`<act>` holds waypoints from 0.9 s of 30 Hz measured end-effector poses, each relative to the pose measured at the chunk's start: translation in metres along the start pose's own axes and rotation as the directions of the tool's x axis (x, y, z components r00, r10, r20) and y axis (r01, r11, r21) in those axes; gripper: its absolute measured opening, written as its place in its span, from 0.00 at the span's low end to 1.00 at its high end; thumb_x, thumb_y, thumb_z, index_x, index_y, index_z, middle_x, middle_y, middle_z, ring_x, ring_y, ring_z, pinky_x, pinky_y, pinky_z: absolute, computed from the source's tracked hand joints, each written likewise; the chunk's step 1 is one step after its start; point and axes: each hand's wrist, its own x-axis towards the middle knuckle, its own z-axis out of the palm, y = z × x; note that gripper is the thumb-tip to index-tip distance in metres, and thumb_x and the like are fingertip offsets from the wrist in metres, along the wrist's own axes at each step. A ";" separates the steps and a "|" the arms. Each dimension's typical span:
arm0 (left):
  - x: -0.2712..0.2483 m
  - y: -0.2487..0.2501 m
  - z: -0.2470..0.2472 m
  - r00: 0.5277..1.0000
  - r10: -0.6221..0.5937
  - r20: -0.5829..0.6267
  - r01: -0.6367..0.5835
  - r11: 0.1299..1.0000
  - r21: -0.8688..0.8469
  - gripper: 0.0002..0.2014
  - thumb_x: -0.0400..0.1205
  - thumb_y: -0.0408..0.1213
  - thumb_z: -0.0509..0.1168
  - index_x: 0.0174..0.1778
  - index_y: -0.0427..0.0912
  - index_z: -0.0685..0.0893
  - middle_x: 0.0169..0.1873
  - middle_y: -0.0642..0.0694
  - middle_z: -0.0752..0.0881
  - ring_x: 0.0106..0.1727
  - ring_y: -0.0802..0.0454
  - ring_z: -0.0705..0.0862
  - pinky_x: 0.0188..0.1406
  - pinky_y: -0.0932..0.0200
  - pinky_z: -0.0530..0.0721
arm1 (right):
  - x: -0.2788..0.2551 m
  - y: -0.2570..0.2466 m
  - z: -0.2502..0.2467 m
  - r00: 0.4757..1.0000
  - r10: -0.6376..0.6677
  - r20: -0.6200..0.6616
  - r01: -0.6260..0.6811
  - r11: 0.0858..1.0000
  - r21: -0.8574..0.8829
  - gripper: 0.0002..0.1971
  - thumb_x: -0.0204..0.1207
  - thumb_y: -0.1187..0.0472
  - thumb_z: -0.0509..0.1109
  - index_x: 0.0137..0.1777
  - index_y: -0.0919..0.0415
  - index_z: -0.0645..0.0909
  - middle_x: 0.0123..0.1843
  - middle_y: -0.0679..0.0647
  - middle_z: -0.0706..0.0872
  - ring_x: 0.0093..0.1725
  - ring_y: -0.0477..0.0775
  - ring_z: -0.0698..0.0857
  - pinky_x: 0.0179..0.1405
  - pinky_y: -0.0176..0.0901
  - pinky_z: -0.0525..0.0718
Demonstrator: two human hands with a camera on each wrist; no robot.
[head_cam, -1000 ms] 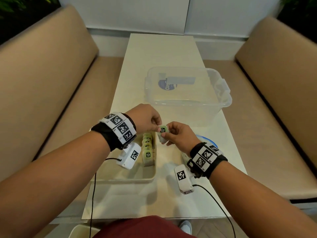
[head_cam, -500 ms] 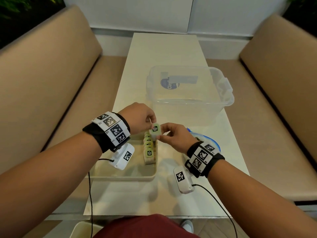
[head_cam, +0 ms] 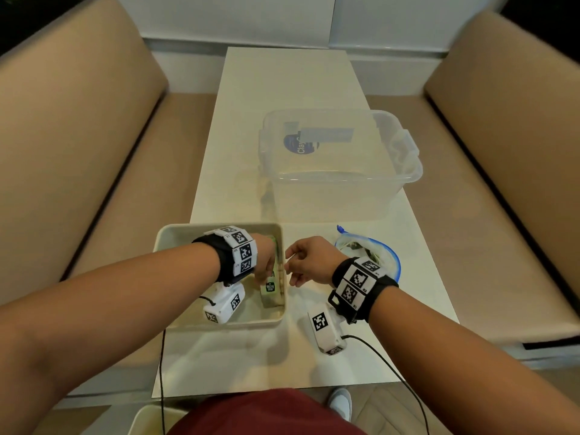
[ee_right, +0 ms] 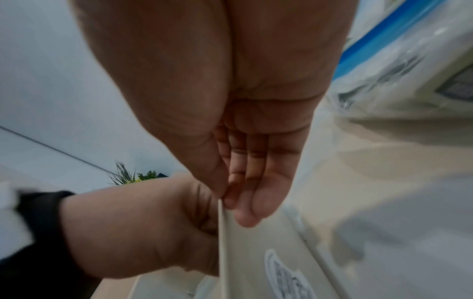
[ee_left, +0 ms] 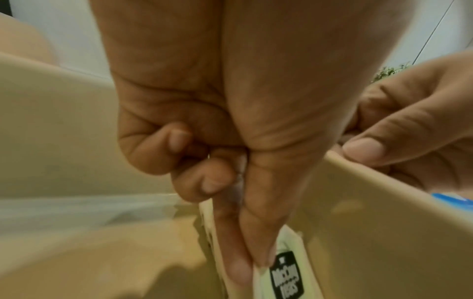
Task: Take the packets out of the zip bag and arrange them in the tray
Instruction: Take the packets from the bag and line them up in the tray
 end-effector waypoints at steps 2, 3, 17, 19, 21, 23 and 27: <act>0.001 0.003 -0.004 1.000 -0.027 -0.008 0.027 0.999 0.034 0.10 0.72 0.44 0.77 0.47 0.46 0.91 0.40 0.51 0.90 0.42 0.49 0.87 0.52 0.54 0.87 | 0.000 0.000 0.000 1.000 0.010 -0.009 -0.010 1.000 0.009 0.09 0.77 0.75 0.70 0.56 0.68 0.79 0.38 0.59 0.90 0.29 0.53 0.89 0.35 0.43 0.91; 0.004 0.003 -0.004 0.998 -0.046 -0.044 0.047 0.998 0.034 0.10 0.73 0.45 0.76 0.46 0.46 0.90 0.38 0.52 0.89 0.40 0.50 0.86 0.50 0.55 0.87 | 0.001 0.000 0.000 1.000 0.014 -0.014 -0.013 1.000 0.010 0.09 0.77 0.75 0.70 0.56 0.68 0.79 0.38 0.60 0.90 0.29 0.53 0.89 0.35 0.43 0.91; -0.044 0.007 -0.052 0.897 -0.147 -0.417 0.011 0.951 -0.310 0.07 0.78 0.41 0.69 0.41 0.45 0.91 0.38 0.51 0.90 0.41 0.52 0.86 0.41 0.60 0.81 | -0.024 0.010 -0.068 0.969 -0.064 -0.240 0.045 0.995 -0.084 0.08 0.81 0.70 0.63 0.55 0.66 0.82 0.43 0.58 0.92 0.31 0.56 0.88 0.37 0.48 0.91; -0.049 0.028 -0.059 0.857 -0.116 -0.502 -0.091 0.925 -0.369 0.06 0.78 0.40 0.69 0.45 0.46 0.91 0.40 0.53 0.90 0.44 0.54 0.86 0.46 0.60 0.81 | -0.030 0.021 -0.092 0.944 -0.065 -0.323 0.011 0.986 -0.167 0.09 0.80 0.71 0.61 0.52 0.63 0.83 0.41 0.55 0.91 0.30 0.54 0.88 0.33 0.49 0.91; -0.046 0.058 -0.062 0.830 -0.047 -0.556 -0.200 0.905 -0.375 0.07 0.79 0.41 0.70 0.49 0.47 0.91 0.41 0.54 0.89 0.47 0.55 0.86 0.48 0.63 0.79 | -0.034 0.031 -0.109 0.928 -0.071 -0.367 -0.027 0.966 -0.257 0.08 0.79 0.71 0.64 0.47 0.58 0.83 0.41 0.53 0.90 0.33 0.54 0.89 0.24 0.45 0.87; -0.032 0.089 -0.058 0.830 0.018 -0.558 -0.262 0.895 -0.361 0.08 0.80 0.41 0.70 0.53 0.48 0.90 0.45 0.53 0.89 0.50 0.54 0.86 0.49 0.65 0.76 | -0.037 0.041 -0.120 0.929 -0.105 -0.356 -0.052 0.913 -0.404 0.07 0.77 0.69 0.68 0.45 0.56 0.83 0.42 0.52 0.88 0.36 0.54 0.87 0.28 0.37 0.81; 0.013 0.136 -0.040 0.885 -0.015 -0.466 -0.158 0.930 -0.331 0.10 0.81 0.42 0.67 0.54 0.49 0.91 0.51 0.50 0.91 0.52 0.50 0.87 0.53 0.60 0.82 | -0.039 0.059 -0.127 0.964 -0.121 -0.239 -0.037 0.824 -0.566 0.08 0.71 0.68 0.69 0.48 0.58 0.87 0.46 0.55 0.89 0.45 0.57 0.87 0.45 0.44 0.84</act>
